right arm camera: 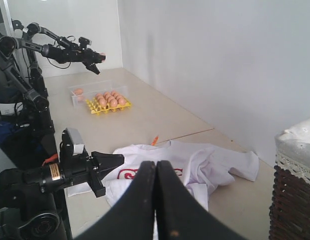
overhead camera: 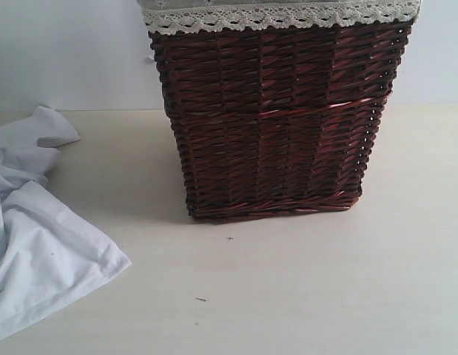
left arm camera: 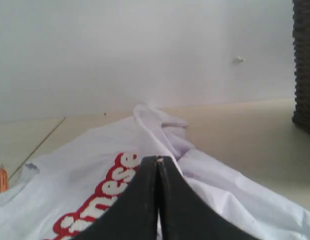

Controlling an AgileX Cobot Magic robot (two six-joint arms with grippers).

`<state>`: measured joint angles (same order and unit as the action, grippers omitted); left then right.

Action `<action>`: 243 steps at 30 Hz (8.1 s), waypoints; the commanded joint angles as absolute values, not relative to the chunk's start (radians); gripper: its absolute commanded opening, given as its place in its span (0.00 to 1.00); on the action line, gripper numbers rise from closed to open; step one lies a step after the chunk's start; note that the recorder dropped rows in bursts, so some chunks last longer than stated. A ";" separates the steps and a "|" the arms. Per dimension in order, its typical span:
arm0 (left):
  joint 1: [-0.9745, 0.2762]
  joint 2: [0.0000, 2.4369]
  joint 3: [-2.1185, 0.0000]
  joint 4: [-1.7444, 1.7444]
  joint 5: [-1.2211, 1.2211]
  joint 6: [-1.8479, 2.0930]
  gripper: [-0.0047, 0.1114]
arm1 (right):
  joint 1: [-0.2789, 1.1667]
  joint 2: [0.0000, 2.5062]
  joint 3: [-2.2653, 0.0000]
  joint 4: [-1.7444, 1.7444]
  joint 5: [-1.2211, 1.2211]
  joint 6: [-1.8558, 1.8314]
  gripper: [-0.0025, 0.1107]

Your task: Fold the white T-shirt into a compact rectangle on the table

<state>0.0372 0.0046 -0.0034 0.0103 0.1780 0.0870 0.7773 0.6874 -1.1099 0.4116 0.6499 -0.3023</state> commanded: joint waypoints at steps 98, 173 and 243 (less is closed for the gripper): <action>0.031 0.000 0.000 0.013 0.355 0.070 0.04 | 0.857 2.179 -1.636 0.454 0.349 -0.373 0.47; 0.031 0.000 0.000 0.013 0.357 0.072 0.04 | 0.895 2.372 -2.130 -0.070 1.221 0.038 0.02; 0.031 0.000 0.000 0.013 0.357 0.072 0.04 | 0.790 2.445 -2.032 -0.325 0.744 0.101 0.02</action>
